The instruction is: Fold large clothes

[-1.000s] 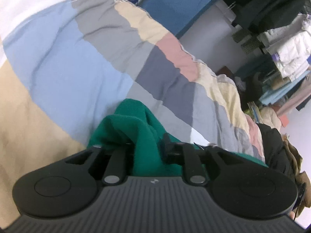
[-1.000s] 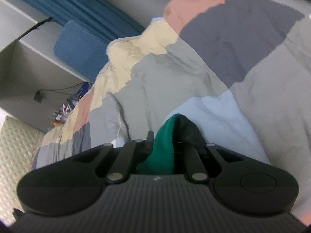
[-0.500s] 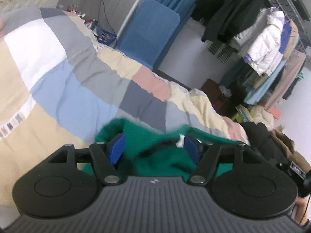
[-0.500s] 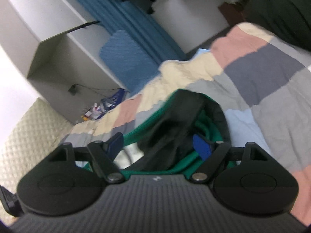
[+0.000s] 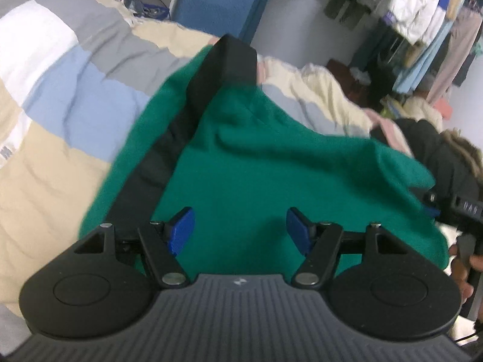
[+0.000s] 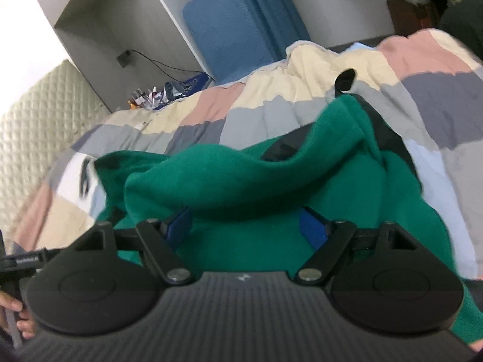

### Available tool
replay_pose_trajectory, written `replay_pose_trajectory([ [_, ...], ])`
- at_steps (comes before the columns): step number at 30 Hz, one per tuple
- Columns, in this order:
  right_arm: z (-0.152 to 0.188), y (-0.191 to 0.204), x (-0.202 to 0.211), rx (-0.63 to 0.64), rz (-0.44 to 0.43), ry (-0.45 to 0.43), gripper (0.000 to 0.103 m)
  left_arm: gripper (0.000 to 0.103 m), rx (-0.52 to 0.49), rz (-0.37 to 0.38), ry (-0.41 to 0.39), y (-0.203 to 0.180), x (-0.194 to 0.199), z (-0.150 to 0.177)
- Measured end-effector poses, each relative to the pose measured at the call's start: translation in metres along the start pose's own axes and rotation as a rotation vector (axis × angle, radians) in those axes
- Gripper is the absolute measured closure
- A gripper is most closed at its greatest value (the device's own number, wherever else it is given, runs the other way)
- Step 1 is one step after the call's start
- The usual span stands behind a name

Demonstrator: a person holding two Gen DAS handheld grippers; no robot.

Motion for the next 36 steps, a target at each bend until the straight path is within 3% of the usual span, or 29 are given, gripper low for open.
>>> replay_pose_trajectory([
  [6, -0.02, 0.01, -0.033, 0.162, 0.143, -0.001, 0.023, 0.031, 0.014, -0.021, -0.009, 0.0, -0.017, 0.003],
  [13, -0.037, -0.011, -0.094, 0.086, 0.161, 0.191, 0.022, 0.031, 0.039, 0.011, -0.028, 0.005, -0.016, 0.0],
  [16, -0.032, -0.007, -0.126, 0.133, 0.146, 0.315, 0.023, 0.031, 0.019, 0.003, -0.043, 0.003, -0.013, -0.002],
  [19, -0.023, 0.003, -0.139, 0.243, 0.182, 0.375, 0.035, 0.031, 0.017, 0.004, -0.058, 0.004, -0.011, -0.005],
  [20, -0.021, 0.007, -0.138, 0.282, 0.203, 0.375, 0.048, 0.031, 0.022, 0.01, -0.063, 0.006, -0.011, -0.007],
  [21, -0.021, 0.01, -0.137, 0.318, 0.225, 0.365, 0.07, 0.031, 0.027, 0.008, -0.07, 0.009, -0.011, -0.01],
  [23, -0.02, 0.016, -0.133, 0.366, 0.248, 0.342, 0.088, 0.031, 0.038, -0.011, -0.092, 0.018, -0.01, -0.019],
  [26, -0.03, 0.019, -0.124, 0.367, 0.244, 0.282, 0.092, 0.031, 0.047, -0.065, -0.144, 0.037, -0.009, -0.039],
  [30, -0.058, 0.019, -0.106, 0.32, 0.224, 0.127, 0.093, 0.031, 0.023, -0.179, -0.16, 0.068, -0.023, -0.066],
  [34, -0.079, 0.02, -0.094, 0.329, 0.237, 0.062, 0.093, 0.033, 0.034, -0.198, -0.142, 0.09, -0.04, -0.077],
  [36, -0.087, 0.019, -0.091, 0.336, 0.239, 0.032, 0.093, 0.034, 0.115, -0.127, -0.107, 0.097, -0.05, -0.077],
])
Point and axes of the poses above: each gripper's, at about its wrist camera, not at the fingertips, and x roughly against the way its jaws point, y to its left, z to its underside, the point moved 7 cm from there along -x, roughly the way its jaws point, and after that the axes turned 8 degrees about x, right-handed, at the moved point
